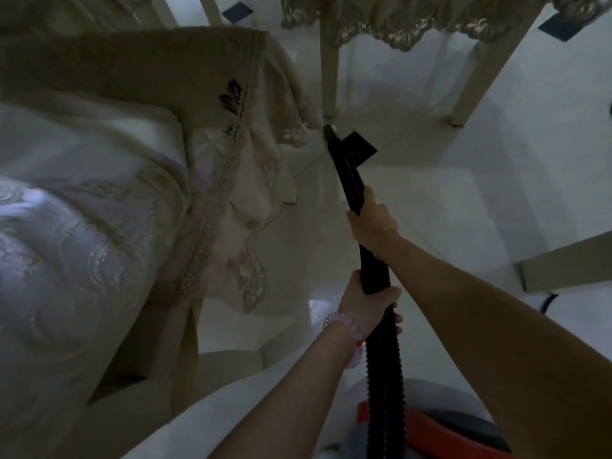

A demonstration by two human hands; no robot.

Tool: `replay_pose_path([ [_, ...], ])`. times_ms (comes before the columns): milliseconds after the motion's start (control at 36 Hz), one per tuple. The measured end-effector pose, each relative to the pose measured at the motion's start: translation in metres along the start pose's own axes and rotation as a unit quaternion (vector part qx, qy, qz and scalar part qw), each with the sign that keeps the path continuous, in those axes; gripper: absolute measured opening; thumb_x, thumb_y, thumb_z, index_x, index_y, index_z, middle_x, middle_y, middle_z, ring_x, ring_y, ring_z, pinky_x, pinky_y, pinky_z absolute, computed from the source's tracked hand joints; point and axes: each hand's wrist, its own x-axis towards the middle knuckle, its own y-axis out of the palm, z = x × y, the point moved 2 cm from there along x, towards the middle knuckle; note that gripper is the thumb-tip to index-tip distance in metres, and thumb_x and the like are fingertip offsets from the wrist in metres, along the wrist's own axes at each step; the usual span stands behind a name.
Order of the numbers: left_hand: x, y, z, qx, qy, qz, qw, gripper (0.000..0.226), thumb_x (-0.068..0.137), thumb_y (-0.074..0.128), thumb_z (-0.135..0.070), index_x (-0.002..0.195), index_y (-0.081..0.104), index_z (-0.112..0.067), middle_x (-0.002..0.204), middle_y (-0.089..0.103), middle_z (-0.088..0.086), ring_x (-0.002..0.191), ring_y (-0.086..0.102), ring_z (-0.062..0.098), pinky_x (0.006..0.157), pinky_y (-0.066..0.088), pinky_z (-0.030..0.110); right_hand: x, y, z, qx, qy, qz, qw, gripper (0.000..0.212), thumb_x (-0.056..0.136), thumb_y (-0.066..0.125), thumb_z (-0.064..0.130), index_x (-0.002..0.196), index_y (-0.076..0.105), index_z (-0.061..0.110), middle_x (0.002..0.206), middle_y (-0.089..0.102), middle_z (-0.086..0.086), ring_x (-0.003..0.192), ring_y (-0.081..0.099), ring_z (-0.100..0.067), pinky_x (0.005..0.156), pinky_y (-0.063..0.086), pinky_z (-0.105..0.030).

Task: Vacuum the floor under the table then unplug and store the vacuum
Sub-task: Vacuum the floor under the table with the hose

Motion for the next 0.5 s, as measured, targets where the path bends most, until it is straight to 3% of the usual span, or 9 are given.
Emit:
replay_pose_path([
  [194,-0.008,0.007,0.008,0.013,-0.003,0.005,1.000,0.041,0.085,0.063,-0.010,0.121,0.043,-0.010,0.080,0.054,0.010,0.050,0.057,0.016,0.046,0.052,0.027,-0.008,-0.004,-0.016,0.025,0.028,0.000,0.999,0.062,0.100,0.039,0.029,0.153,0.009,0.020,0.136,0.049,-0.021,0.113,0.056,-0.039,0.095,0.048,-0.047],
  [500,-0.020,0.025,0.015,0.016,-0.020,0.021,0.999,0.034,0.089,0.056,-0.006,0.119,0.041,-0.013,0.077,0.049,0.009,0.051,0.052,0.018,0.045,0.049,0.026,-0.020,-0.011,-0.034,0.046,0.016,0.015,0.999,0.058,0.101,0.041,0.028,0.153,0.015,0.021,0.133,0.052,-0.018,0.107,0.059,-0.037,0.087,0.049,-0.042],
])
